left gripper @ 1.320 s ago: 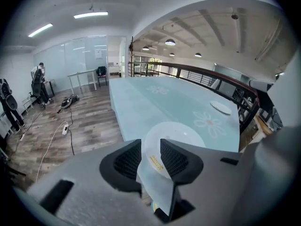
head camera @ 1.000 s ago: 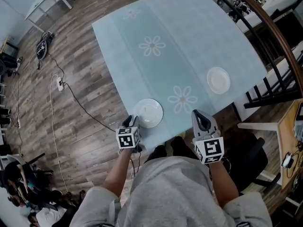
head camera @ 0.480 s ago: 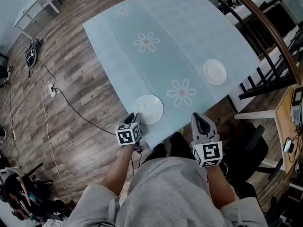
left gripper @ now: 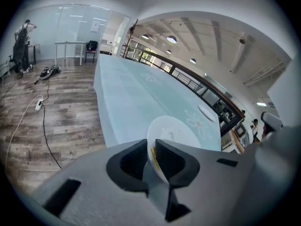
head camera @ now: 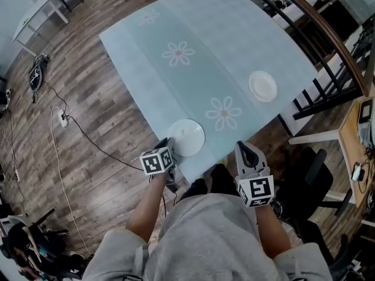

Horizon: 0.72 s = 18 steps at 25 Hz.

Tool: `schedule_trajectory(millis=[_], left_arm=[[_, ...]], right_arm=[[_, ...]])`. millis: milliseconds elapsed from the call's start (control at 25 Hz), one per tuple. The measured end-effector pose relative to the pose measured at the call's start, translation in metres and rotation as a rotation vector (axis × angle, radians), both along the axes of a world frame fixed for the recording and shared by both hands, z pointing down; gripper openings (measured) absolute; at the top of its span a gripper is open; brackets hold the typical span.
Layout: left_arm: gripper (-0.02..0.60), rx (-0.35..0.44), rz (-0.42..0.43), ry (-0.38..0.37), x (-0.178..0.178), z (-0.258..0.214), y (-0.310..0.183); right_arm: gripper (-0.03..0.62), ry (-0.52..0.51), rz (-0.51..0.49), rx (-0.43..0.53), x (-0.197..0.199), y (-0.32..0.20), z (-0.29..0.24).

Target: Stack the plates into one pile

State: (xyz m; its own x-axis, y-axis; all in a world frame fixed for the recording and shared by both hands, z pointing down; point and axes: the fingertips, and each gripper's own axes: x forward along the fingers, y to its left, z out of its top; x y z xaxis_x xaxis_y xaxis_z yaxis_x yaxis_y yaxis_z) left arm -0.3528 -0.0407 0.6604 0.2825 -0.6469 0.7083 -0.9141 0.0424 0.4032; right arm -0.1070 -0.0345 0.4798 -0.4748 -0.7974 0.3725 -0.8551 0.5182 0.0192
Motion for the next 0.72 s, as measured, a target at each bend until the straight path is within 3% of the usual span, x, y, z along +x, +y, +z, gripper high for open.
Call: schedule_trajectory(millis=[360,720], left_arm=[[0.033,0.183,0.056,0.061,0.018,-0.069,-0.022],[0.026,0.276,0.115,0.062,0.033,-0.112,-0.040]], right_arm=[[0.028,-0.005,0.001,0.029,-0.006,-0.005,-0.007],[0.028,-0.024,0.051,0.032,0.020,-0.010,-0.008]])
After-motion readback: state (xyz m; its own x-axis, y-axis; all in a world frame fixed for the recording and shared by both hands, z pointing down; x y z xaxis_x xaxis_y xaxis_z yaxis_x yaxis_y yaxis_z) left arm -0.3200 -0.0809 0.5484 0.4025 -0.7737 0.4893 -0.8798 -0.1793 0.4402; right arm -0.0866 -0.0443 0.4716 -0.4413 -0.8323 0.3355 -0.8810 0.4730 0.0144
